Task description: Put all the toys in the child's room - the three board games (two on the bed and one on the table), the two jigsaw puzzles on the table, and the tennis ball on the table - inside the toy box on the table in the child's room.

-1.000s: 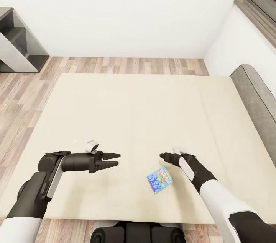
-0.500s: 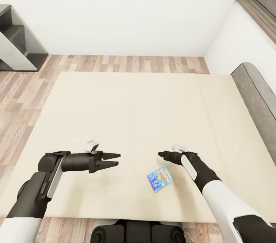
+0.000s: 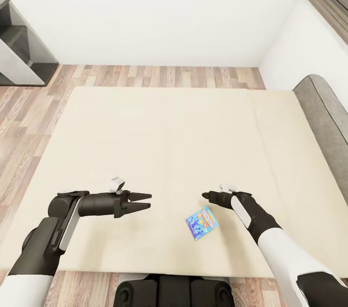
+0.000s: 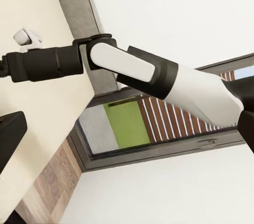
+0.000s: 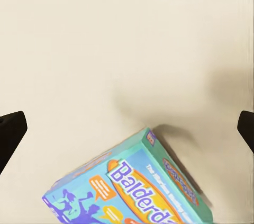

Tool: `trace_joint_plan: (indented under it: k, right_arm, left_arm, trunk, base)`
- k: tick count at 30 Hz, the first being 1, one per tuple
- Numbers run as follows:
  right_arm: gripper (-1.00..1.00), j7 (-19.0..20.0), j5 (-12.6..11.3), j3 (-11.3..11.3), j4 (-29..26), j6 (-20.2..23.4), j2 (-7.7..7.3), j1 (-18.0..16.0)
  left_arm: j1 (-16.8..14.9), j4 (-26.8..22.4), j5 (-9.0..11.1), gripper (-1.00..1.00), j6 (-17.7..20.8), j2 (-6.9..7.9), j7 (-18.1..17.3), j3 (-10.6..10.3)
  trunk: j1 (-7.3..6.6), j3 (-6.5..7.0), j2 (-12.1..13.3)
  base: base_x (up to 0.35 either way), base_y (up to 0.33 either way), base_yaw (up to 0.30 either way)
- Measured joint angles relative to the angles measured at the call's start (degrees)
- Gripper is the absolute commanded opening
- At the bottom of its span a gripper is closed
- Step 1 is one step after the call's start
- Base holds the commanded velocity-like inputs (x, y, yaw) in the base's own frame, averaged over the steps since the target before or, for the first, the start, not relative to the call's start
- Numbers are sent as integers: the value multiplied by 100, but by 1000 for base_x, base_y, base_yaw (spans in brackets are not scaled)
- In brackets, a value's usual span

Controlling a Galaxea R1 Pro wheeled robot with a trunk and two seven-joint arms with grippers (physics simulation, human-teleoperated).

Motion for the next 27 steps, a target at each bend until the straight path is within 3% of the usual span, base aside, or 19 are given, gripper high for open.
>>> trace_joint_plan:
  k: [27]
  right_arm:
    - [100, -4, -2, 8, 1, 18, -10, 2]
  left_arm:
    - [0, -3, 10, 100, 22, 16, 18, 23]
  trunk:
    - [0, -255, 0]
  base:
    - [0, 0, 0]
